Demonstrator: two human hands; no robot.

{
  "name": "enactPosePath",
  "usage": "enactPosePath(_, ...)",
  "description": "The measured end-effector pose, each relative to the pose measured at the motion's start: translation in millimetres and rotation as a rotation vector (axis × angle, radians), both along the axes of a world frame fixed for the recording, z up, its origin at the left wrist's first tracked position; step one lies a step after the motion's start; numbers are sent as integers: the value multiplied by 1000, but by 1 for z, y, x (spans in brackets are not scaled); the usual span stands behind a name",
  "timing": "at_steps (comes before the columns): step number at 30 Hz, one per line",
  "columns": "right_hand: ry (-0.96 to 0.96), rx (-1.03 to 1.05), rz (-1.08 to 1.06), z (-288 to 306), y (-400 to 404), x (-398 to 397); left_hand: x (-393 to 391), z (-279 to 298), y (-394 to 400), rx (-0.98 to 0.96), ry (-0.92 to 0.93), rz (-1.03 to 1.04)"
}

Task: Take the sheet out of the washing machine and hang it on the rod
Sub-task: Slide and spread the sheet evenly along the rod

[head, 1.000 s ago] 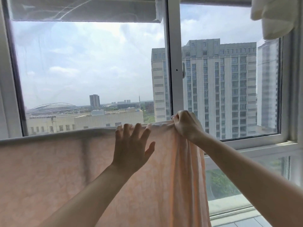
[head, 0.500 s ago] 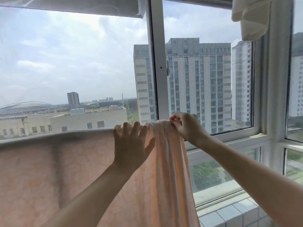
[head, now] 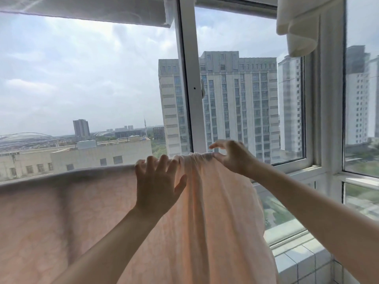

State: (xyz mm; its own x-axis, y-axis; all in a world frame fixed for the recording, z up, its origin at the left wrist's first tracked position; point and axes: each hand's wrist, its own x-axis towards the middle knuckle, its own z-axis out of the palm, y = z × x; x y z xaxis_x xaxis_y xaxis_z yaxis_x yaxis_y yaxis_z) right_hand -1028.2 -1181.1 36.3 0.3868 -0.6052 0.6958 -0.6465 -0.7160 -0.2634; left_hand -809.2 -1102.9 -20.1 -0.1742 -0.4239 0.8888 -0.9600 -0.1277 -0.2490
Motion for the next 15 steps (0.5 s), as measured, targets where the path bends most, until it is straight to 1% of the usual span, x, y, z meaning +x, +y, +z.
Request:
enactPosePath(3,48,-80,140,-1,7,19,-1,-1,-1,-13,-4,-3)
enactPosePath(5,42,-140,162,-2,6,27,1,-1,-2,-12,-5,-1)
enactPosePath(7,-3,-155,164,-2,2,31,3,-1,-4,-17,-8,0)
enactPosePath(9,-52,-151,158,0,-2,32,4,-1,-4,-24,-10,0)
enactPosePath(12,-58,-176,117,2,-7,28,4,-1,-5,-18,-16,10)
enactPosePath(13,-72,-198,83,3,-10,25,4,-1,-6,-12,-15,13)
enactPosePath(15,-163,-217,-38,7,-21,12,4,-1,-7,0,-5,17)
